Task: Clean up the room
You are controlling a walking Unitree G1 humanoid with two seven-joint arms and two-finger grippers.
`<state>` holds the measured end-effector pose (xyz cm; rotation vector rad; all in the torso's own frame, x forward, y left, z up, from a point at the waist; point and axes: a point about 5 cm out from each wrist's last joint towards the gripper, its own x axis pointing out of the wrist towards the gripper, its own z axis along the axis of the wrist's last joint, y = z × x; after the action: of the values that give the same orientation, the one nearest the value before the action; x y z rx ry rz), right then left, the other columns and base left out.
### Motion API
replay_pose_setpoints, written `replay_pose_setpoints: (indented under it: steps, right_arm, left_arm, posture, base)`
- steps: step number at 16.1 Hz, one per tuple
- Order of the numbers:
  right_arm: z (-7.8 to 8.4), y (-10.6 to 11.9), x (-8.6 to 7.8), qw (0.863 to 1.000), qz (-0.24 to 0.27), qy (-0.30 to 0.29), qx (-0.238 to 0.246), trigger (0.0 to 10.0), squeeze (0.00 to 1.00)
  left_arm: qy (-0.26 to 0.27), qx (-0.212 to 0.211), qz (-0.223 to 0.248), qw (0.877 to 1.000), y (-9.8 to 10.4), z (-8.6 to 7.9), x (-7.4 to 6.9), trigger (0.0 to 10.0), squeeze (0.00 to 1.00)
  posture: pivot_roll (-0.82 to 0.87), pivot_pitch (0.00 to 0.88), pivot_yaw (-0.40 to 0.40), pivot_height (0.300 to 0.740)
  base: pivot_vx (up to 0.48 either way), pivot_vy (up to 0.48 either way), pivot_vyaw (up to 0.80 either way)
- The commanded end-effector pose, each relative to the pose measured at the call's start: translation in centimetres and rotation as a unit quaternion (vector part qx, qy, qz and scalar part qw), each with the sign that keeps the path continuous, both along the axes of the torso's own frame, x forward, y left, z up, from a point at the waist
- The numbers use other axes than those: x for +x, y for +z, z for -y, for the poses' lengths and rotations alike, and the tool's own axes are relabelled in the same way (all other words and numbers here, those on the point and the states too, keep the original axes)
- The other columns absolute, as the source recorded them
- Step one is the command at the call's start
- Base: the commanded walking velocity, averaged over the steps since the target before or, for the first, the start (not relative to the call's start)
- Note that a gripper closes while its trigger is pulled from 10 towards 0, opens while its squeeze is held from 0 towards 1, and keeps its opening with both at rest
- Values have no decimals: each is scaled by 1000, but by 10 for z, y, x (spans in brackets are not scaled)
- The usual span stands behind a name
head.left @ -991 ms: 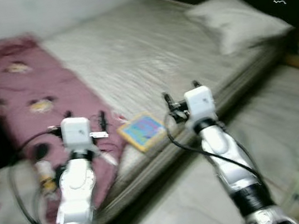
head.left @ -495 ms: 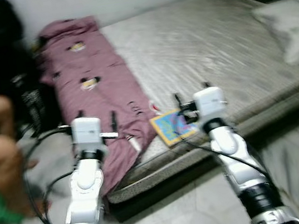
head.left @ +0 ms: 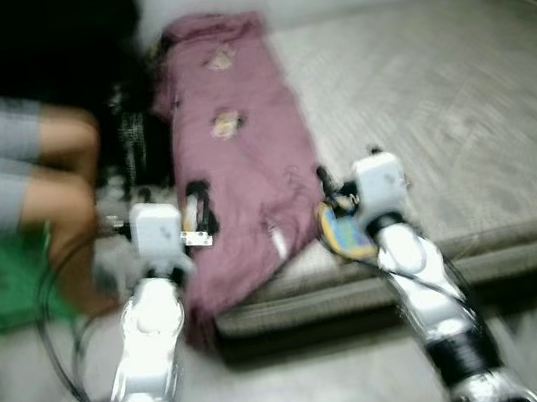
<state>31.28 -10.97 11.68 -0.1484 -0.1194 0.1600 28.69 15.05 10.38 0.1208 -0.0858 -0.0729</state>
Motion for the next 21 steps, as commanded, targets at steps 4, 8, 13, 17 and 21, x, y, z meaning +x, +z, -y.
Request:
replay_pose_setpoints:
  steps: [4, 8, 13, 17, 21]
  right_arm:
    - [4, 3, 1, 1000, 5, -4, -2, 10000, 0]
    - [5, 3, 2, 1000, 2, -10, 4, 10000, 0]
    - [6, 2, 2, 1000, -2, -13, 8, 10000, 0]
    - [6, 1, 2, 1000, -3, -13, 10, 10000, 0]
    - [7, -1, 0, 1000, -5, -12, 9, 10000, 0]
  left_arm:
    - [-8, 0, 1, 1000, 2, 3, 1, 10000, 0]
    - [-17, -2, 1, 1000, 3, 5, 1, 10000, 0]
    - [-24, -7, 2, 1000, 2, 6, 0, 10000, 0]
    - [-26, -8, 1, 1000, 2, 6, 0, 10000, 0]
    - [-30, -9, 1, 999, 2, 6, -1, 10000, 0]
  posture:
    - [88, 0, -10, 740]
    - [86, 0, -9, 740]
    - [87, 0, -10, 740]
    - [89, 0, -12, 740]
    - [89, 0, -11, 740]
  base:
    - [0, 0, 717]
    - [0, 0, 0]
    - [198, 0, 0]
    - [260, 0, 0]
    - [271, 0, 0]
